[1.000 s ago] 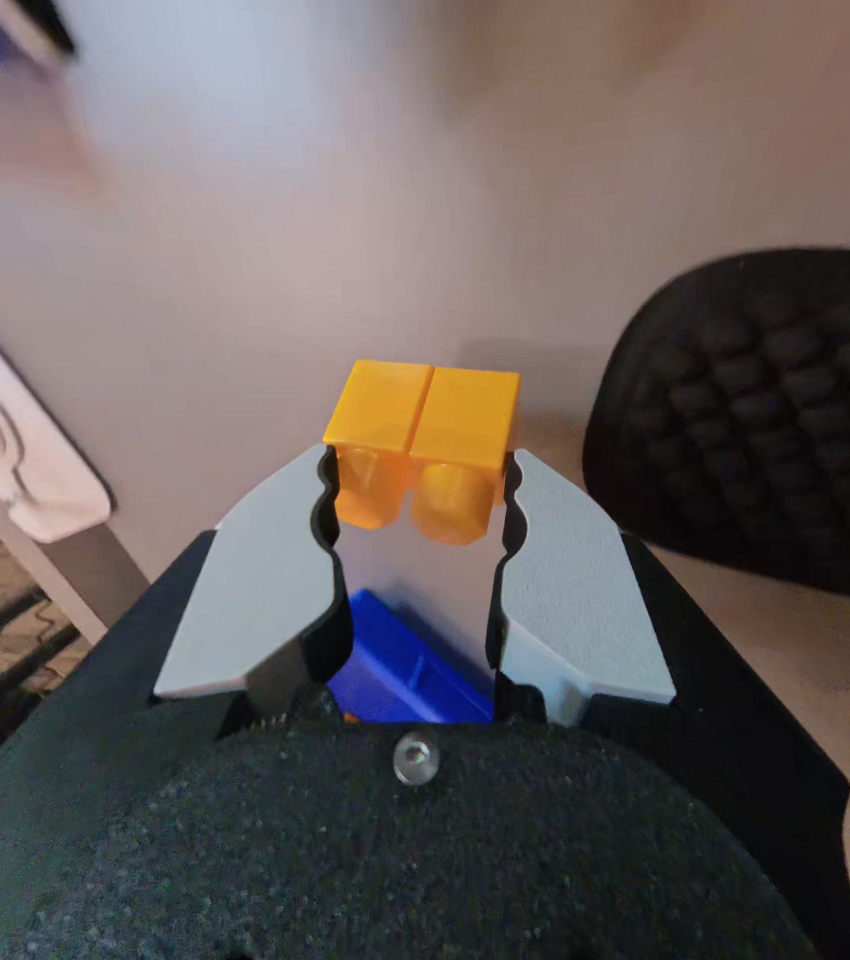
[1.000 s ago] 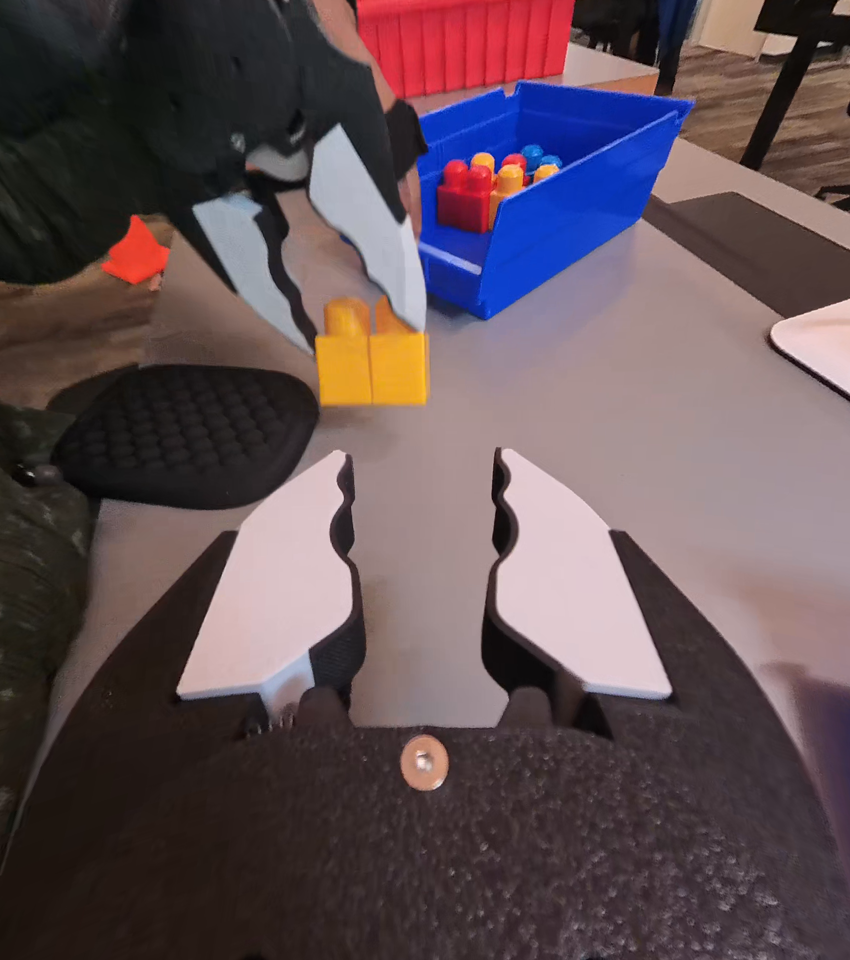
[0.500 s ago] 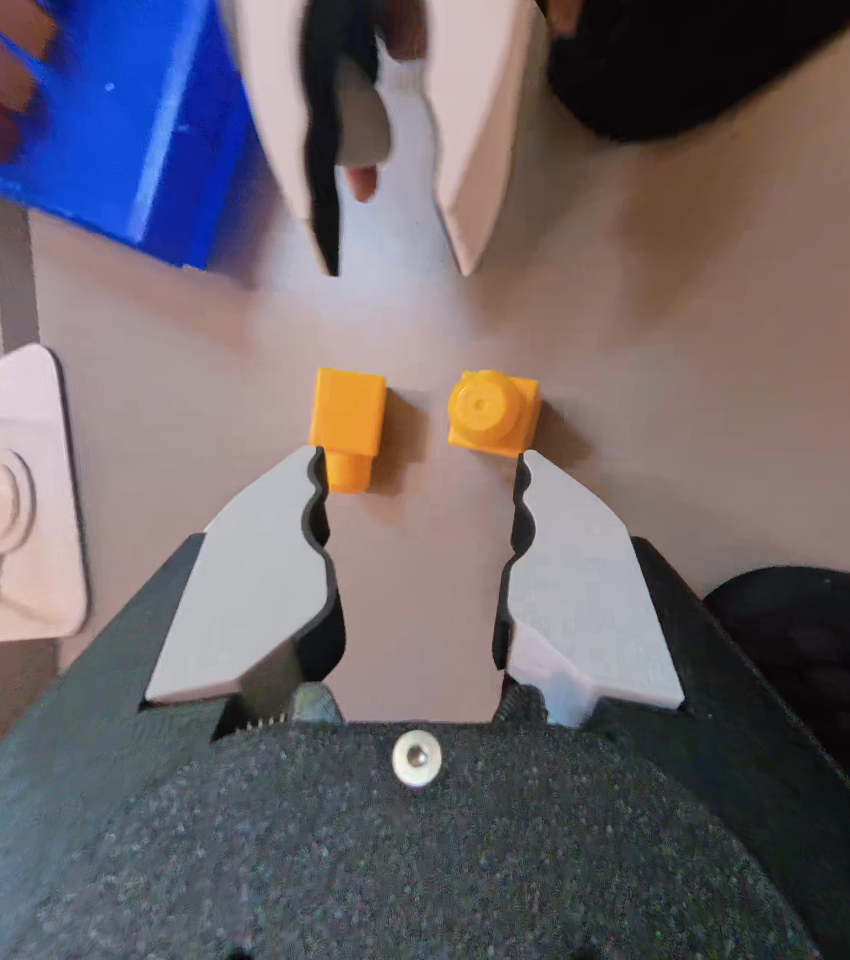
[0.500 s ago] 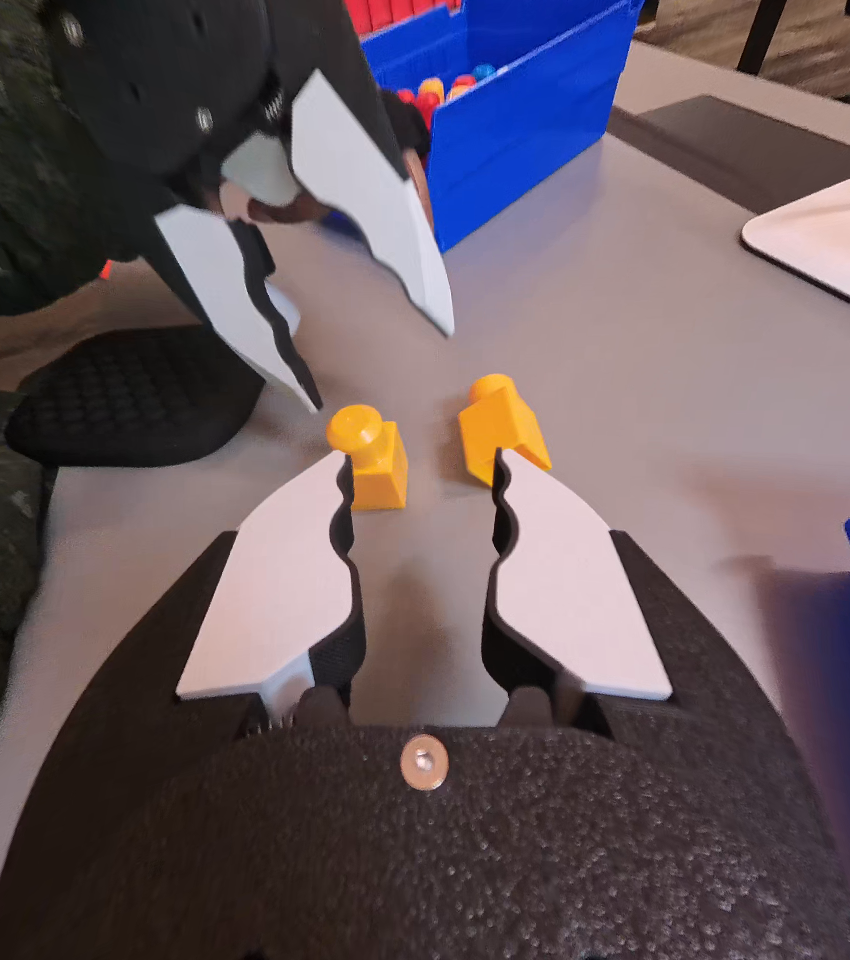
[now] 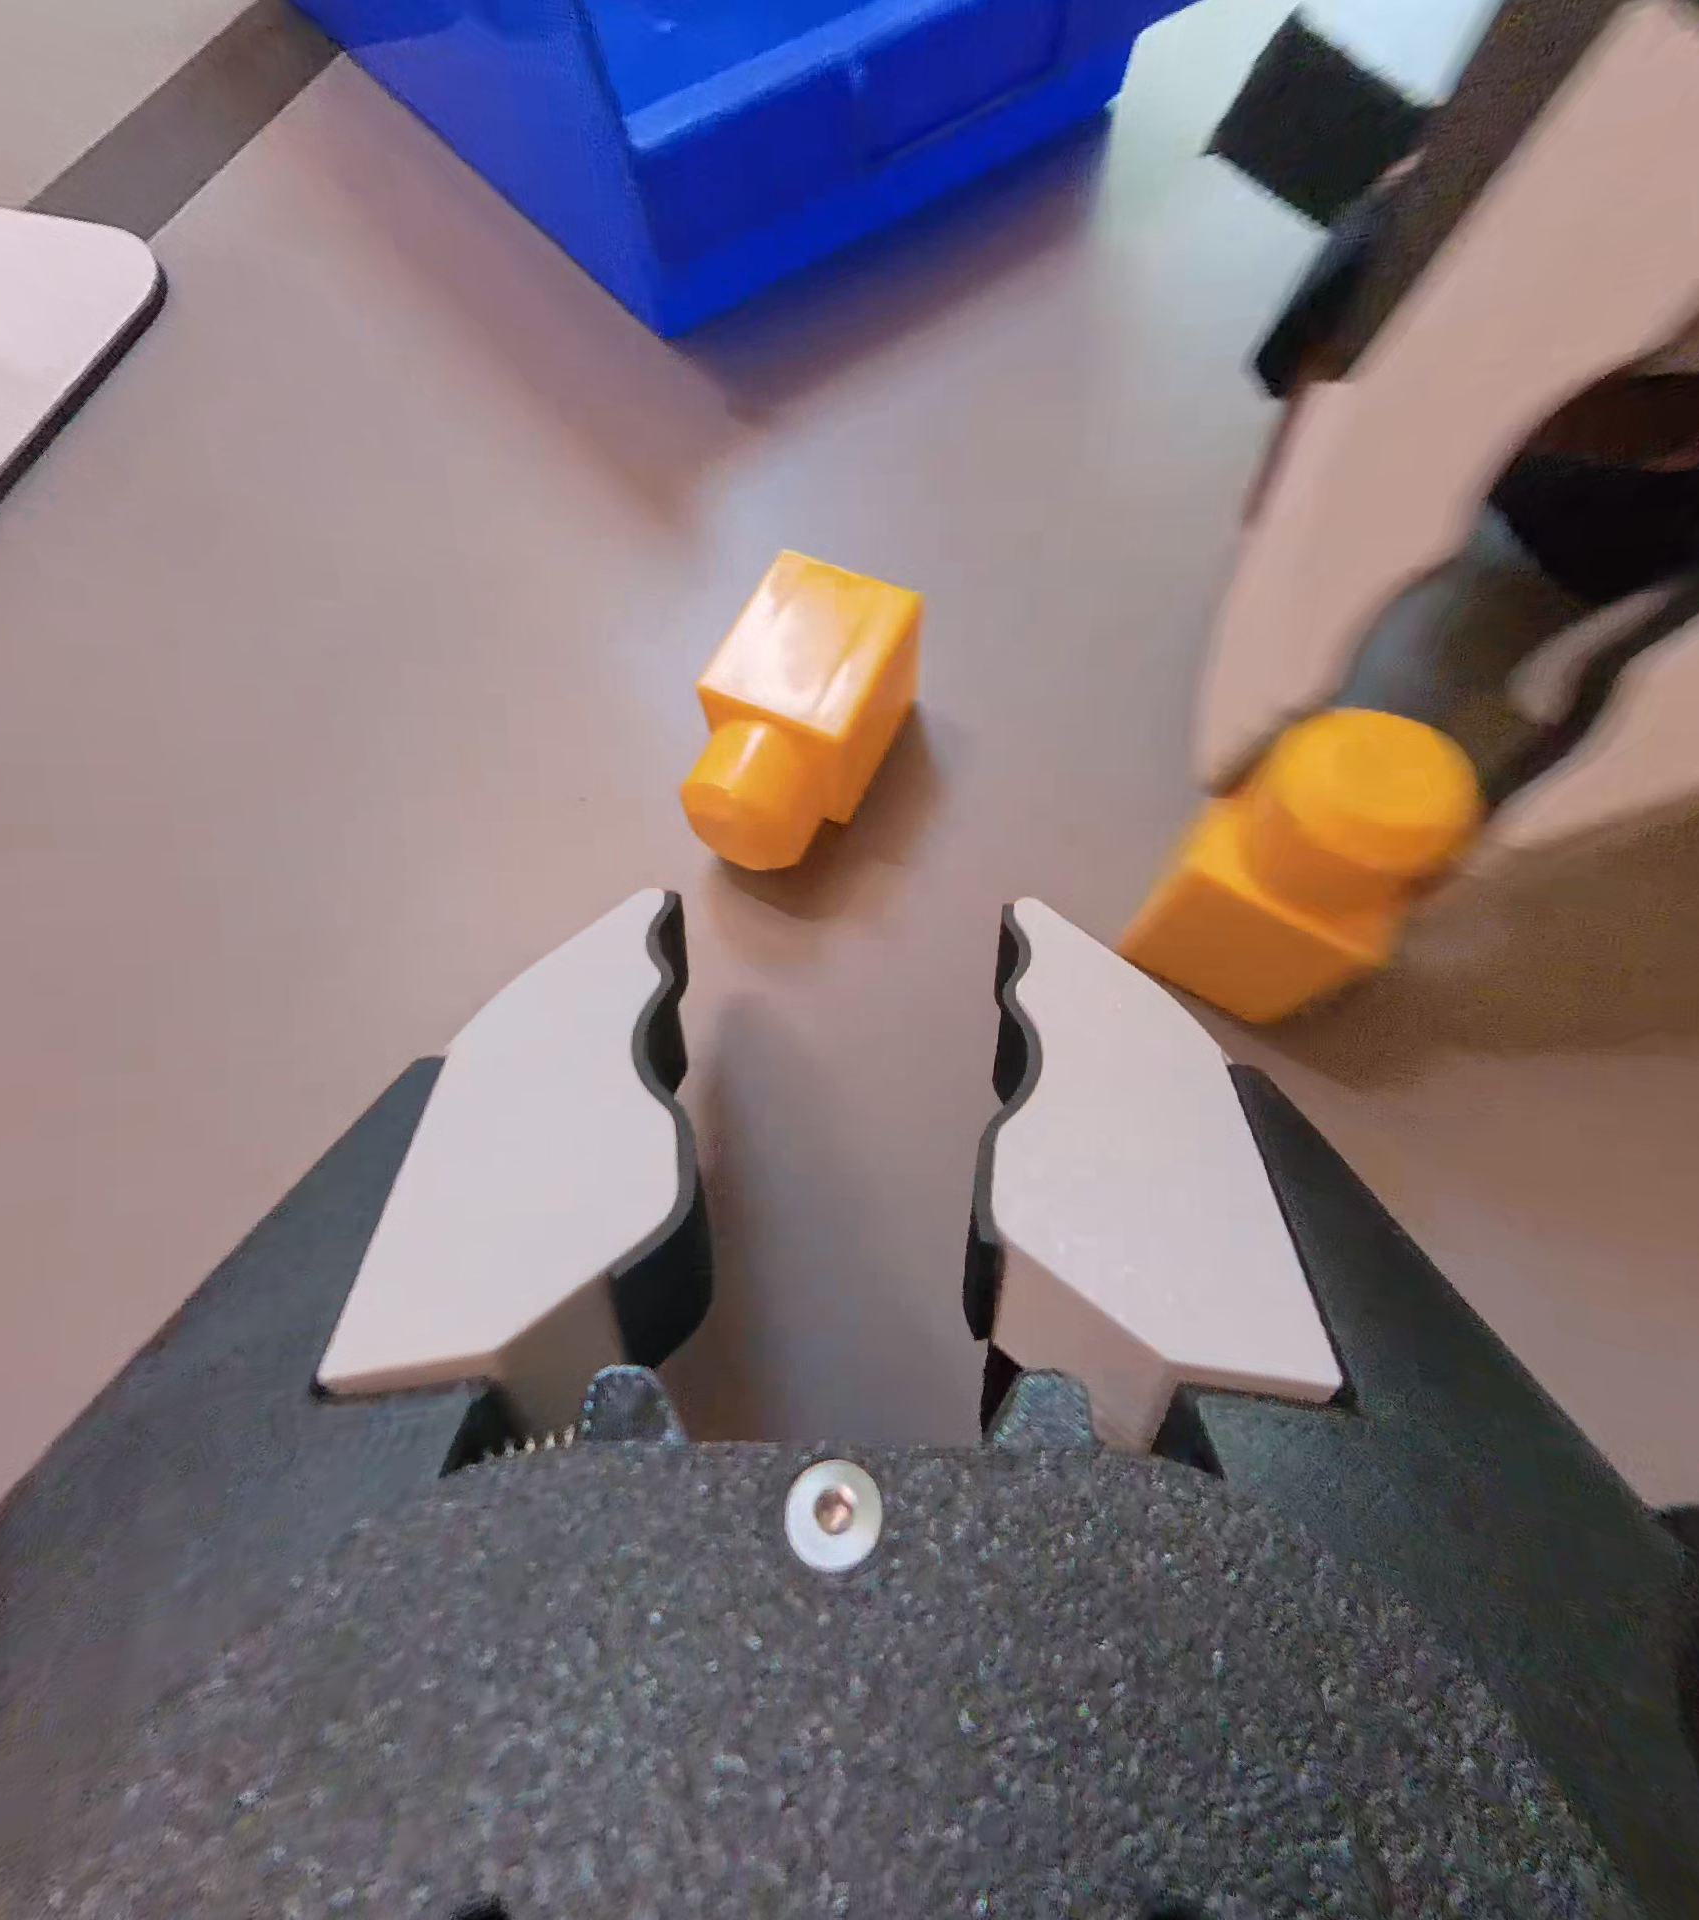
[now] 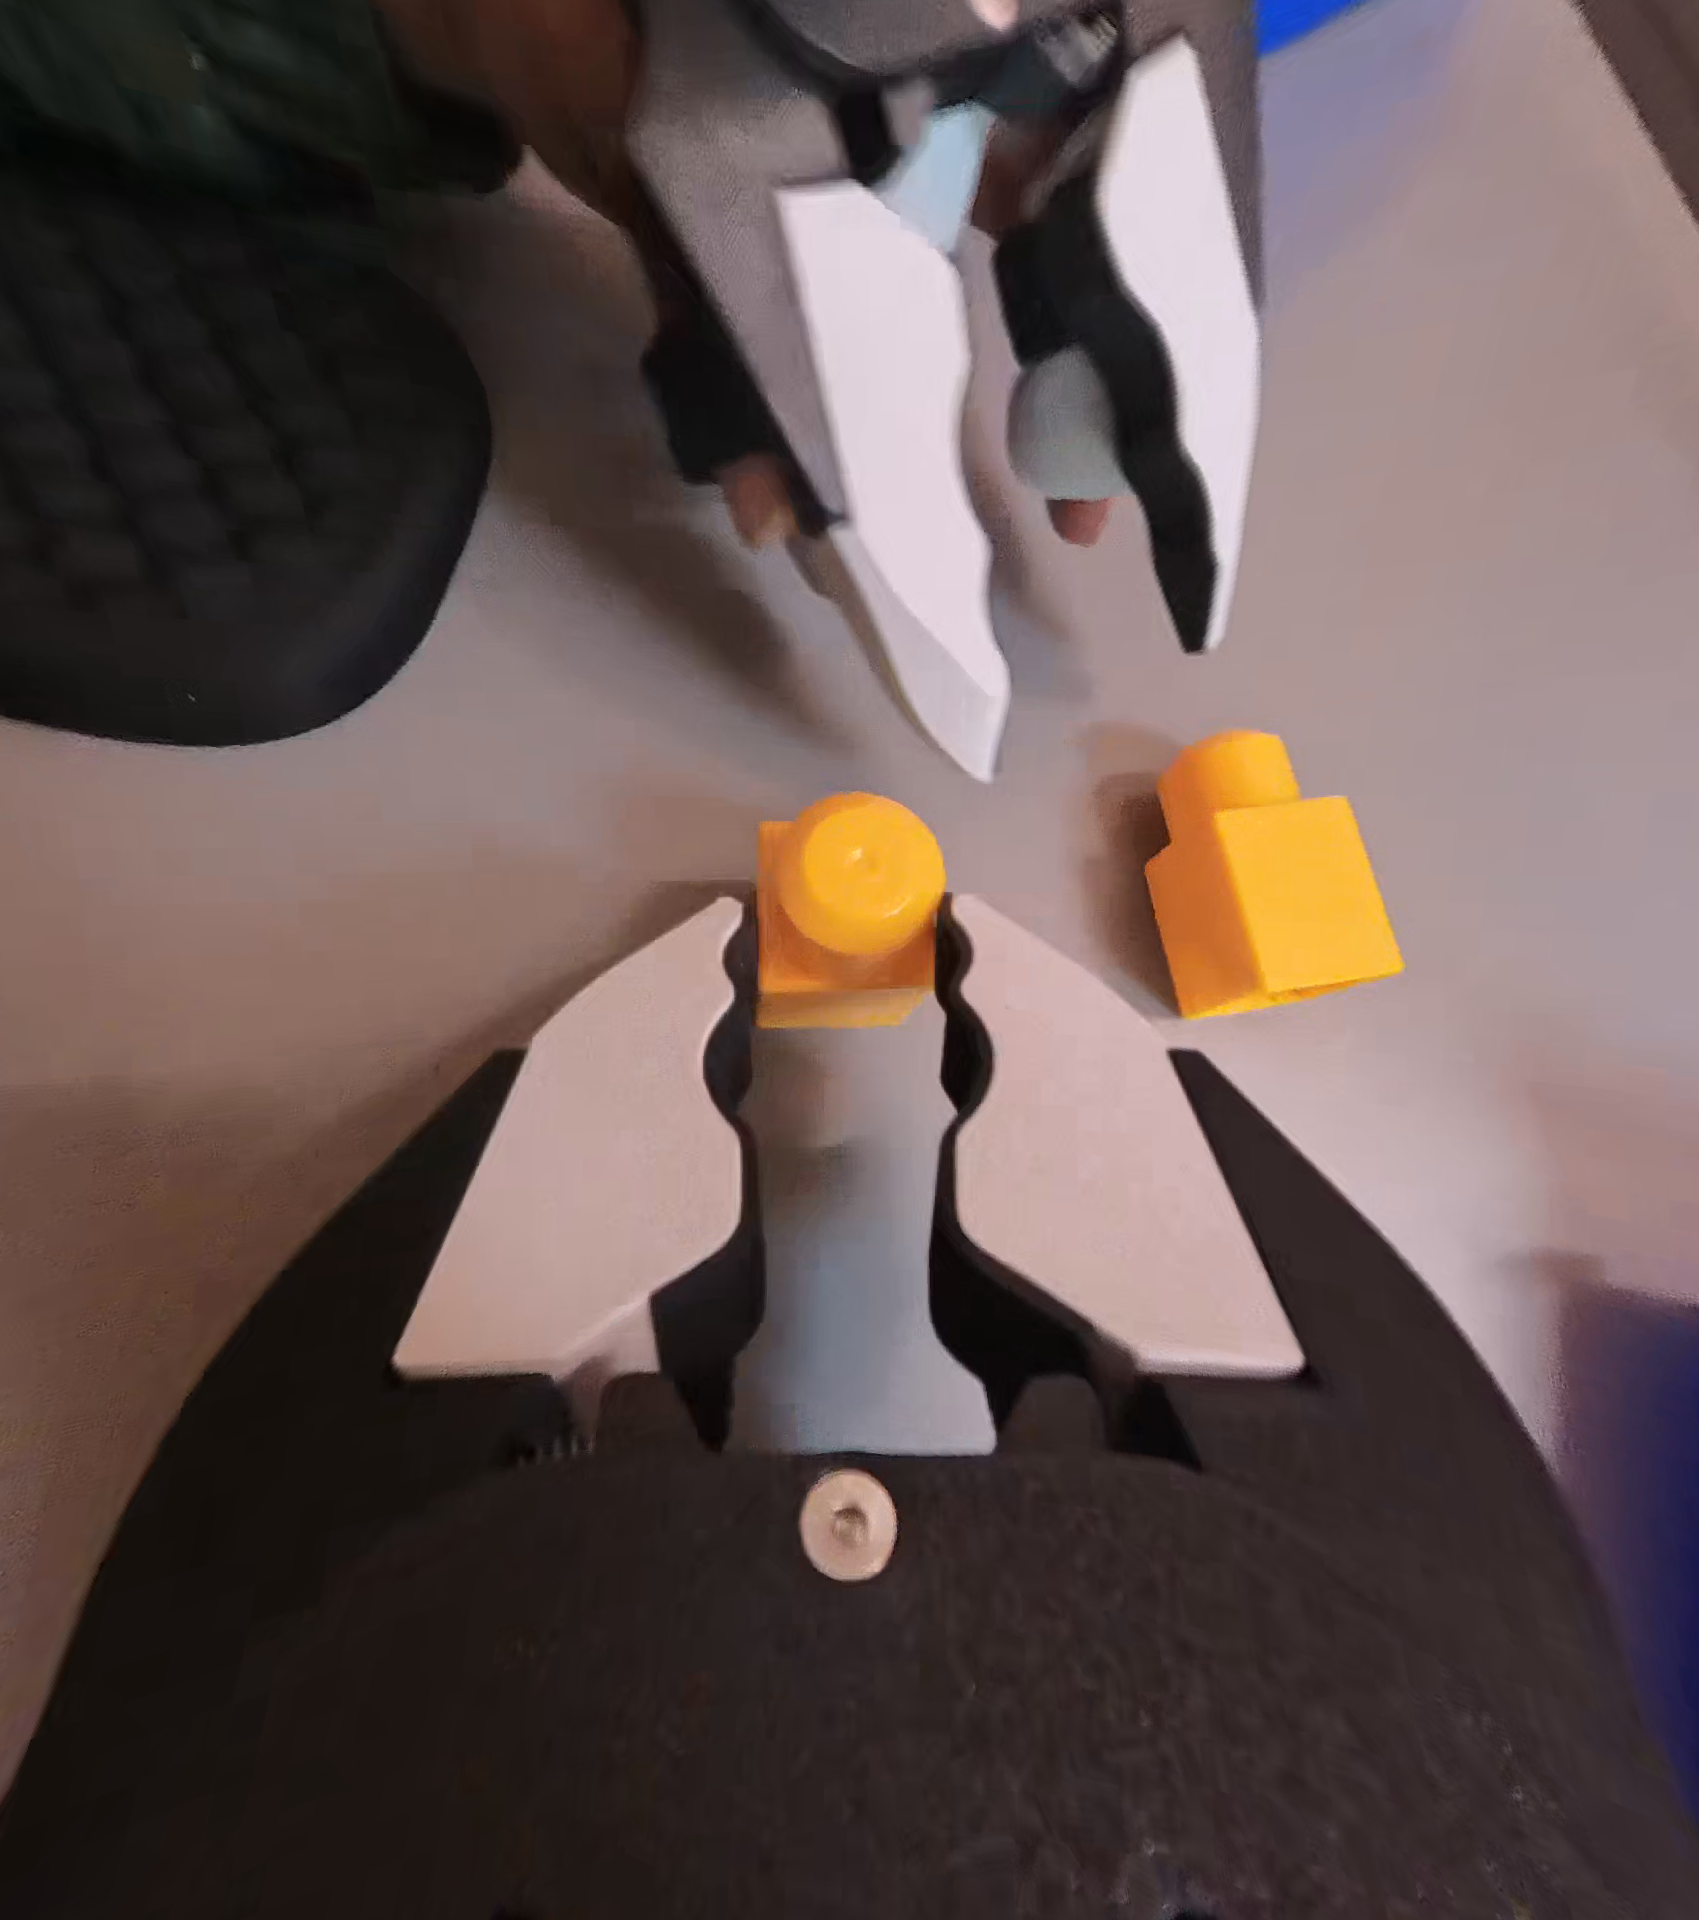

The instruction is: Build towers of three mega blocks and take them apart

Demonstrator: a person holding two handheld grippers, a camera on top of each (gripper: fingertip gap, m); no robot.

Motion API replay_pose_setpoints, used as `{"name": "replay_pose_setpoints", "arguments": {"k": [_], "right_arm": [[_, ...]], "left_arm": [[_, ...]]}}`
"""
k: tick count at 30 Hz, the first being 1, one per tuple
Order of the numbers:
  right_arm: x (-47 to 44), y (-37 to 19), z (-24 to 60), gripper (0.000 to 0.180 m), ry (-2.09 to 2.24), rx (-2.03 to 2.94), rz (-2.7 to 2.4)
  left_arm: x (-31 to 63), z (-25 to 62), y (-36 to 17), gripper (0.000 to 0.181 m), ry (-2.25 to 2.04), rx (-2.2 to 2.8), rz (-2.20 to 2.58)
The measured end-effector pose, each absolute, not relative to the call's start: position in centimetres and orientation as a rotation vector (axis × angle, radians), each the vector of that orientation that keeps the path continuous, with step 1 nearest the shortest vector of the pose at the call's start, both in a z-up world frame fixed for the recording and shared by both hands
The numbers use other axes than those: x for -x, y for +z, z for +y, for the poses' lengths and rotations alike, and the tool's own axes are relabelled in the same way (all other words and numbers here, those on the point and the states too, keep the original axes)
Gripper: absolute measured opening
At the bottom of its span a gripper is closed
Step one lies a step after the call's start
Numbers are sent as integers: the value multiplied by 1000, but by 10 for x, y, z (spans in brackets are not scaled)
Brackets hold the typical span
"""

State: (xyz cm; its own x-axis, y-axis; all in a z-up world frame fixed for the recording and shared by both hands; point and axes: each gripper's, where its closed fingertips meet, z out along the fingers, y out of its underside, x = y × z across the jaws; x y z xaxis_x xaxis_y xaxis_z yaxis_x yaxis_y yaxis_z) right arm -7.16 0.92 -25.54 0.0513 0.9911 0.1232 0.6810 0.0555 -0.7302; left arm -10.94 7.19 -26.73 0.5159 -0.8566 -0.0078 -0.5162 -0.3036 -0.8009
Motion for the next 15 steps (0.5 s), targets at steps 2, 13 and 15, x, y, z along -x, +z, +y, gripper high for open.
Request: {"name": "replay_pose_setpoints", "arguments": {"k": [2,13,15], "right_arm": [[72,-249,0,33,685,1646,-1727],[10,-248,40,32,688,1798,-1607],[5,-252,40,33,640,1820,-1642]], "left_arm": [[108,85,-276,62,-503,1997,1157],[80,85,-280,33,-489,1937,1464],[85,72,-271,33,-502,1931,1502]]}}
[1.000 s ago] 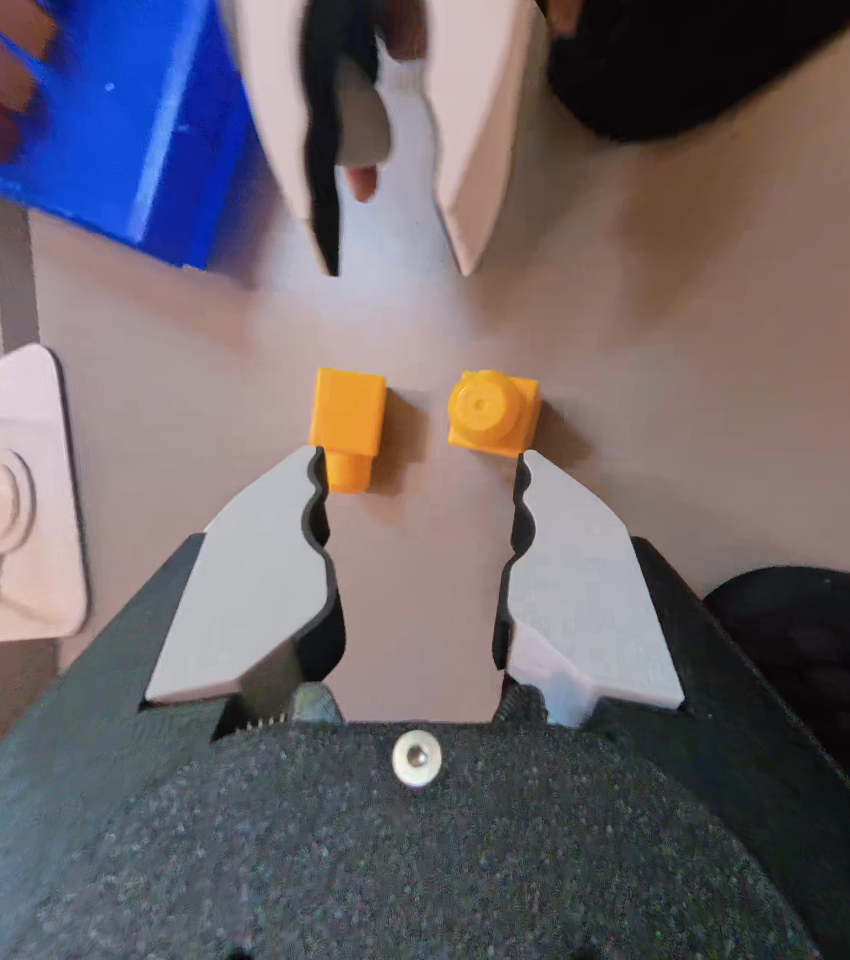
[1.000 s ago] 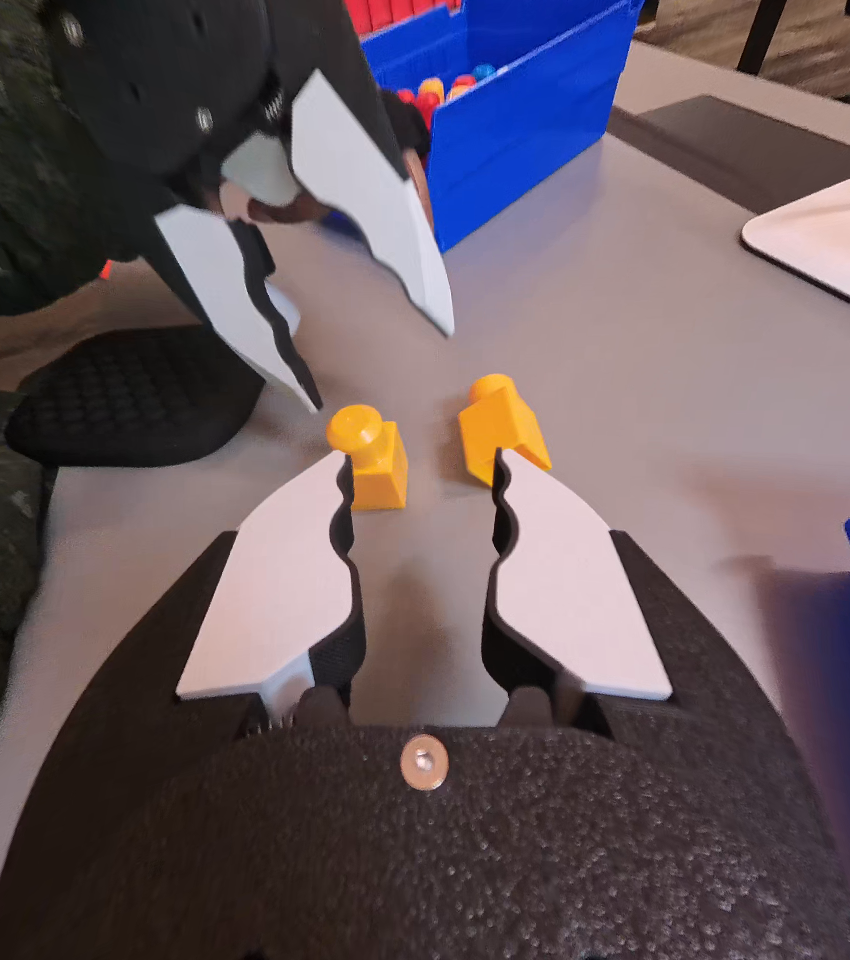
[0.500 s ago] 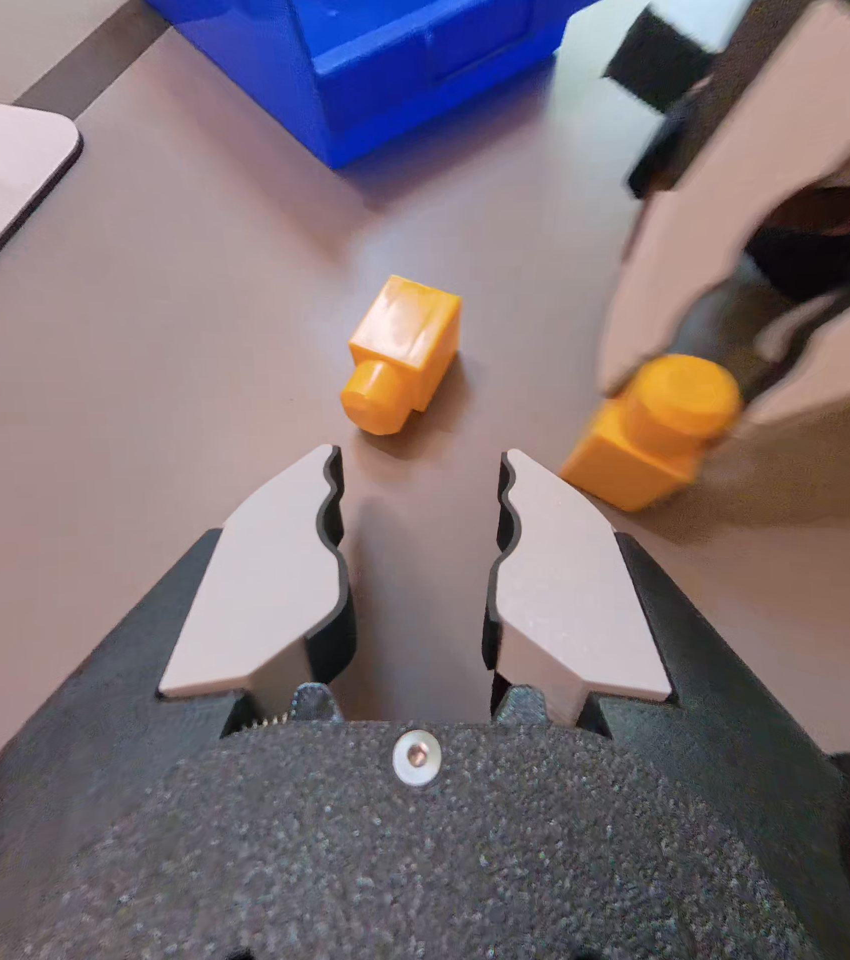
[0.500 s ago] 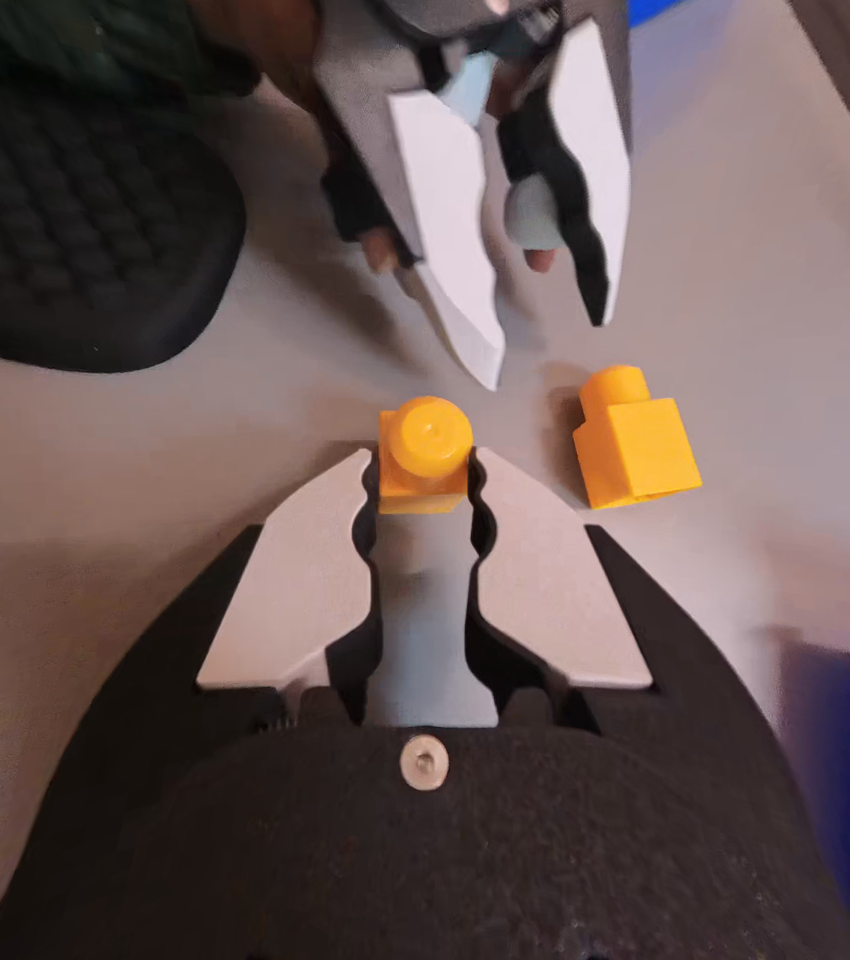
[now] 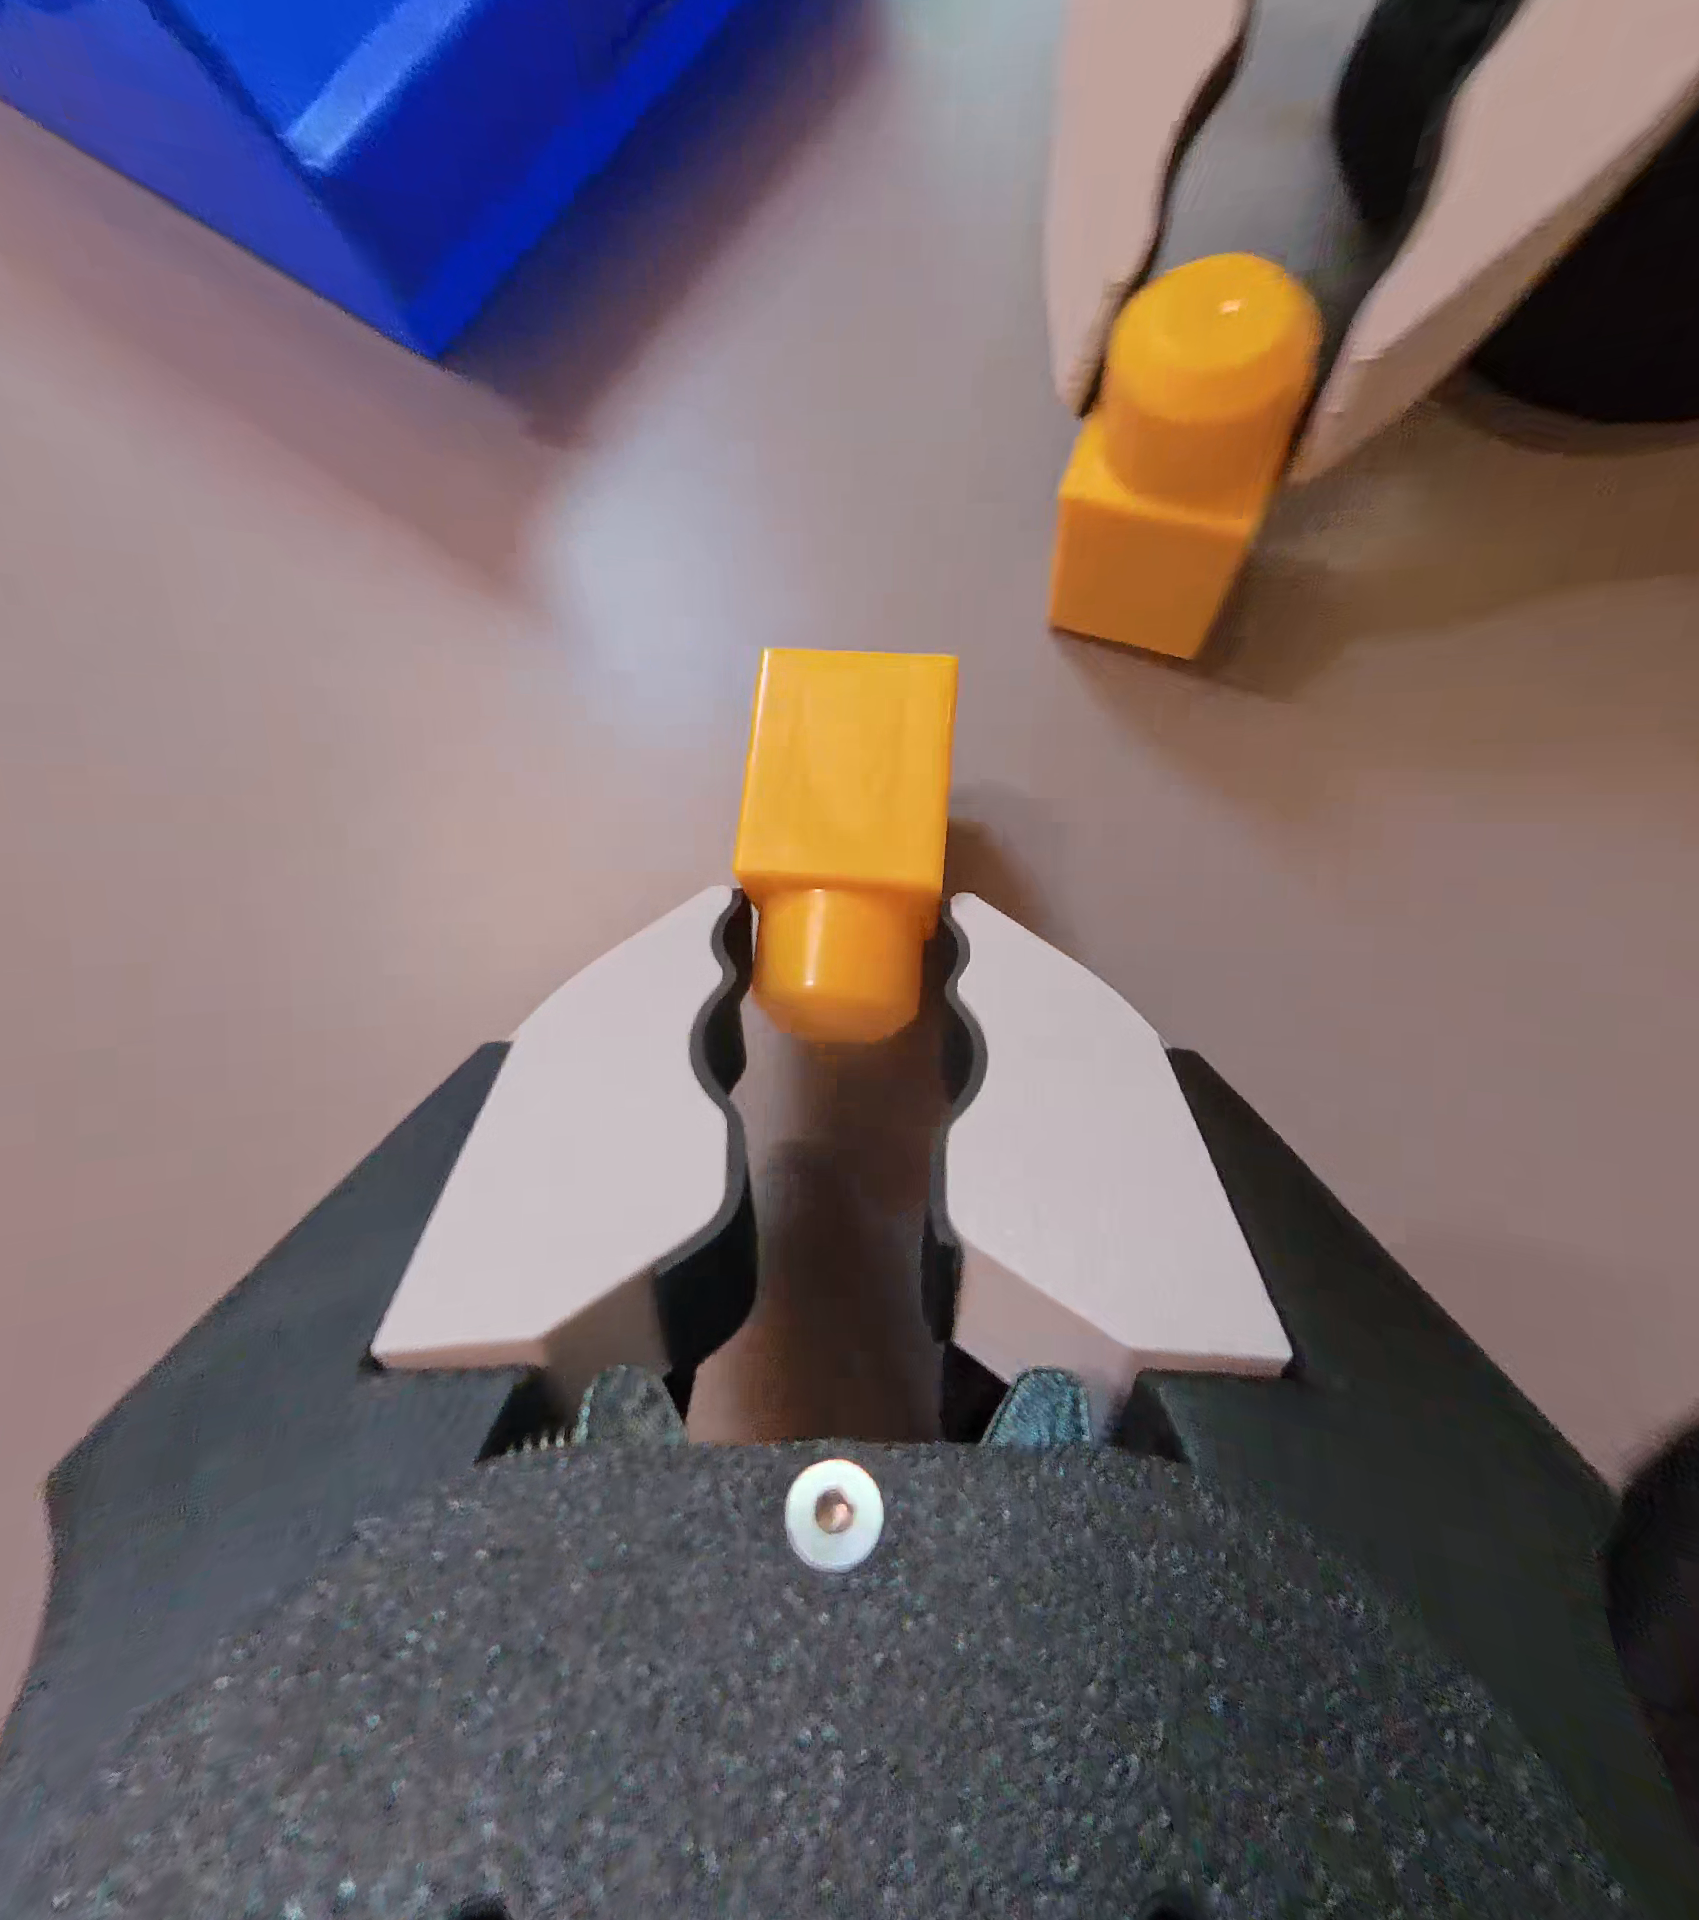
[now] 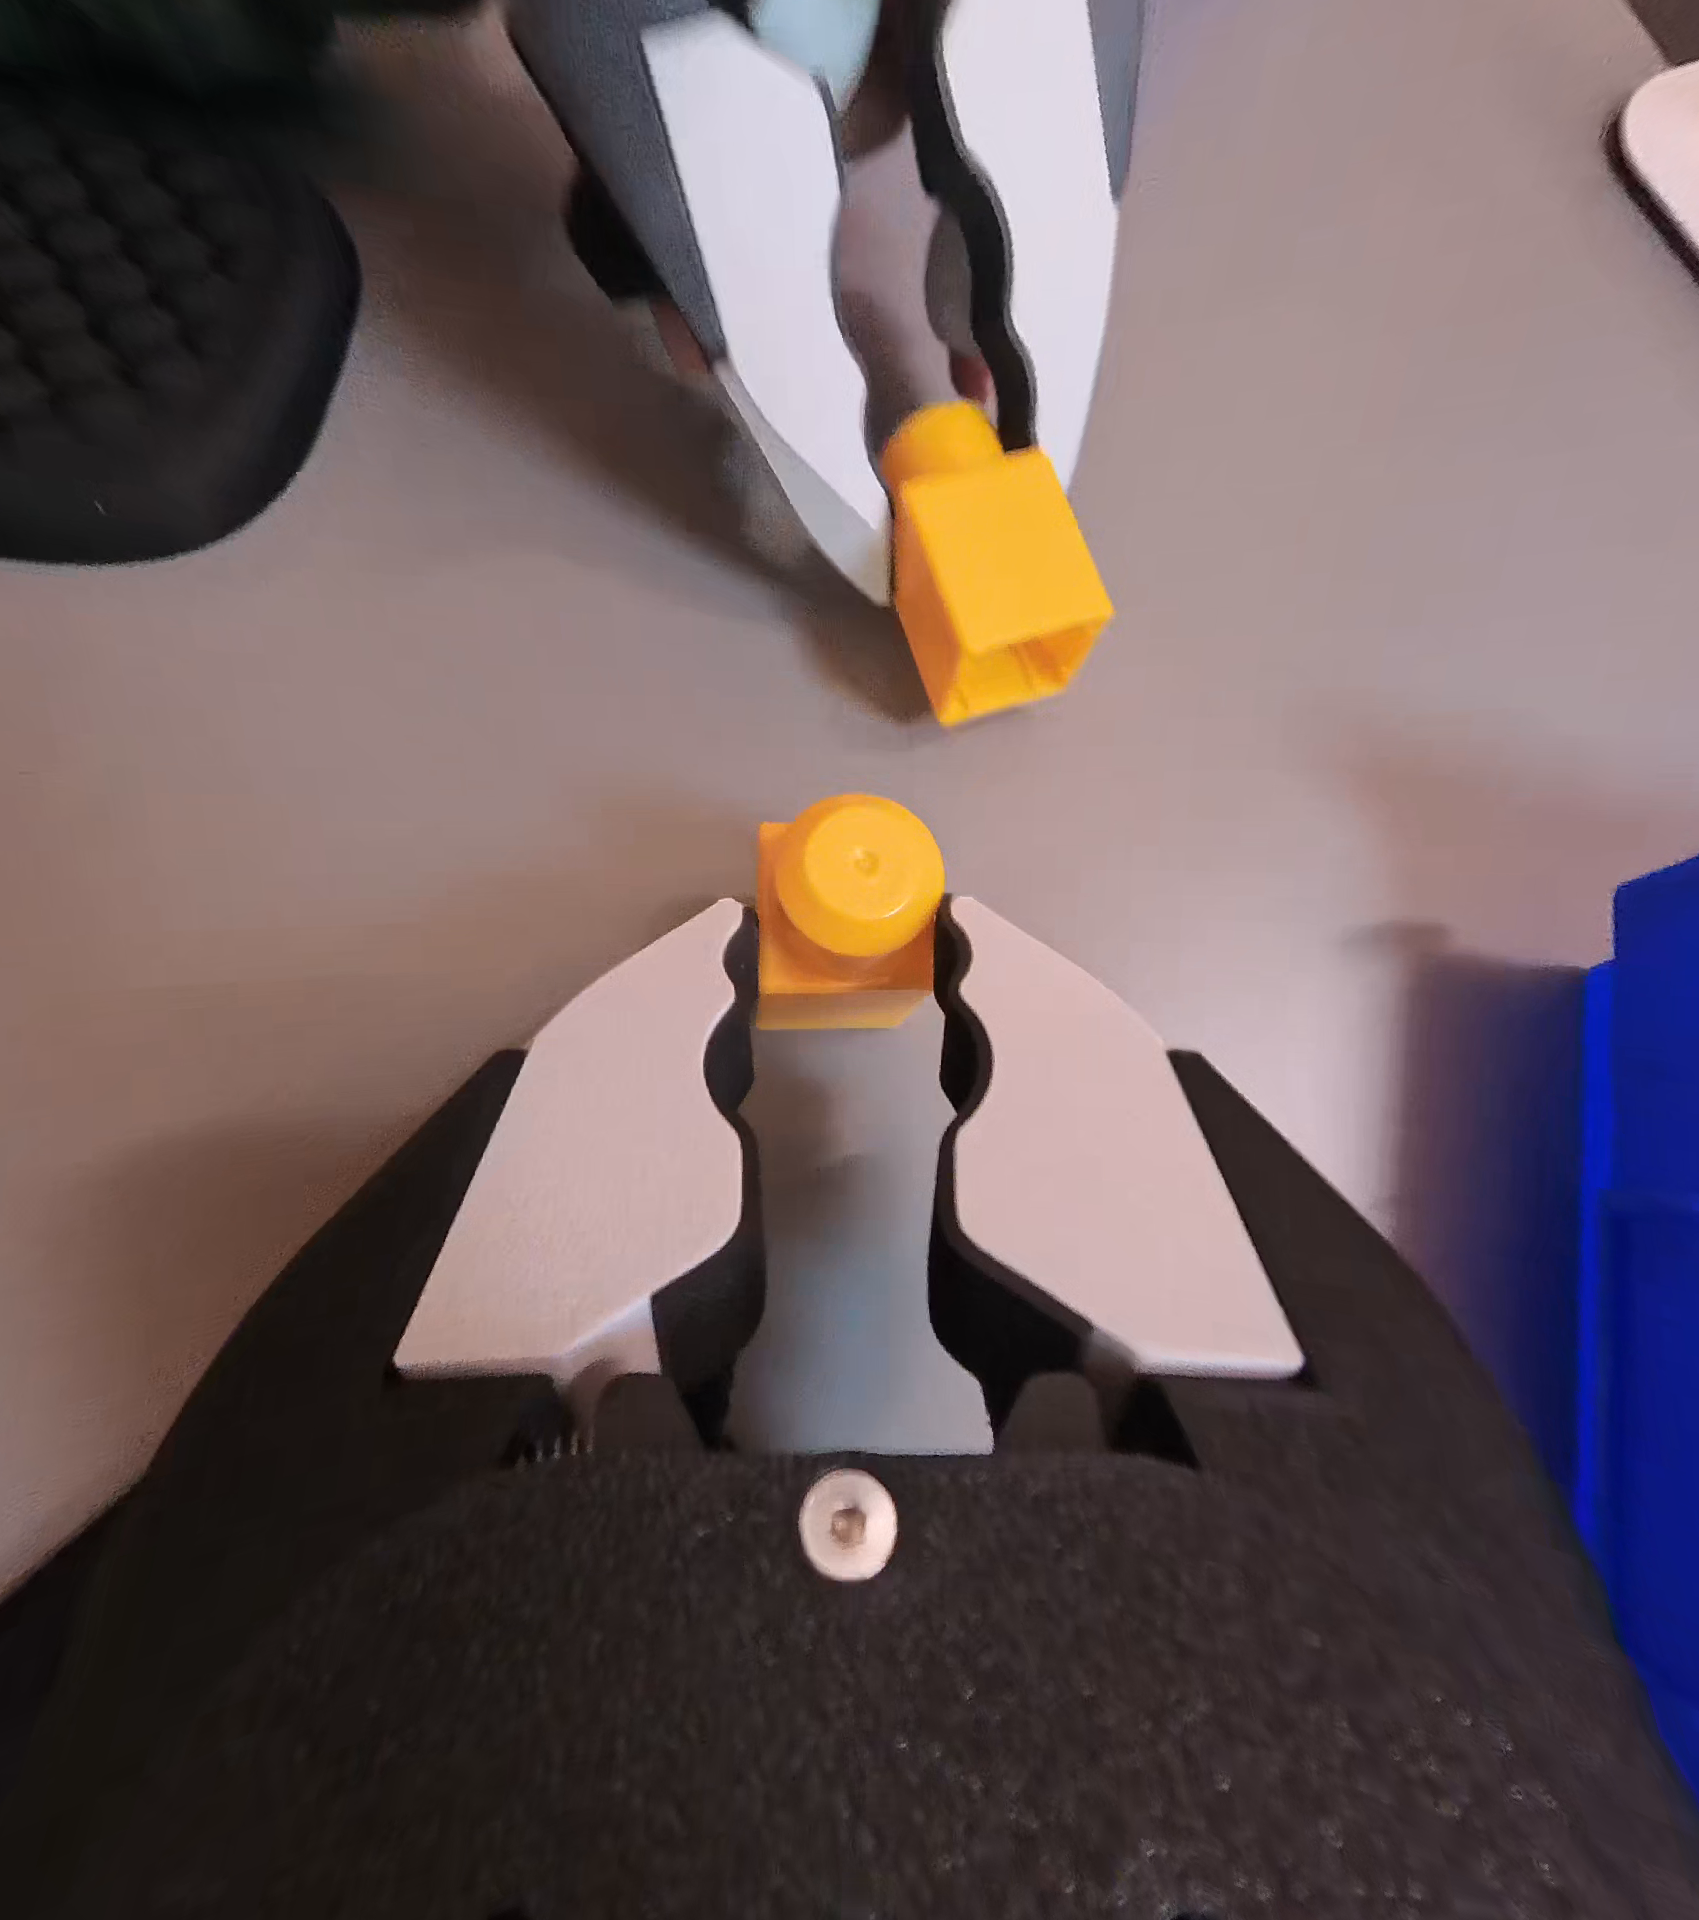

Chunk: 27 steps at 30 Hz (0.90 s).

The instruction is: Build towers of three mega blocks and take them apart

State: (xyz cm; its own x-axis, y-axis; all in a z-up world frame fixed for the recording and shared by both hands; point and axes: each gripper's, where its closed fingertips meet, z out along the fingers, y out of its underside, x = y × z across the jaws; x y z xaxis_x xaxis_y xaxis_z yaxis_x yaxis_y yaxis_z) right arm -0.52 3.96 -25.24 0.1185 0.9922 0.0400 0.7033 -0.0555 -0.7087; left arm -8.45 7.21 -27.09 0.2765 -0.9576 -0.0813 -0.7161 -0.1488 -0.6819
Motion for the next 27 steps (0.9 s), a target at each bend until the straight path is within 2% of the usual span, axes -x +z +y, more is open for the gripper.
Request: {"name": "replay_pose_setpoints", "arguments": {"k": [4,5,7,12,14,16,22,27], "right_arm": [[20,-255,27,33,638,1754,-1711],[26,-256,24,38,647,1733,-1717],[30,-260,23,61,648,1721,-1725],[17,-277,25,75,688,1795,-1744],[22,-286,26,66,633,1802,-1759],[35,-279,23,37,624,1729,-1747],[33,-273,19,36,443,1759,-1860],[32,-271,4,36,250,1800,-2028]], "left_arm": [[95,47,-253,33,-497,1921,1573],[96,41,-249,33,-503,1917,1579],[99,35,-241,33,-482,1896,1573],[104,21,-223,33,-539,1864,1490],[102,17,-216,33,-577,1847,1457],[99,12,-210,33,-621,1834,1446],[100,-9,-206,34,-563,1849,1570],[93,-16,-226,34,-391,1937,1683]]}}
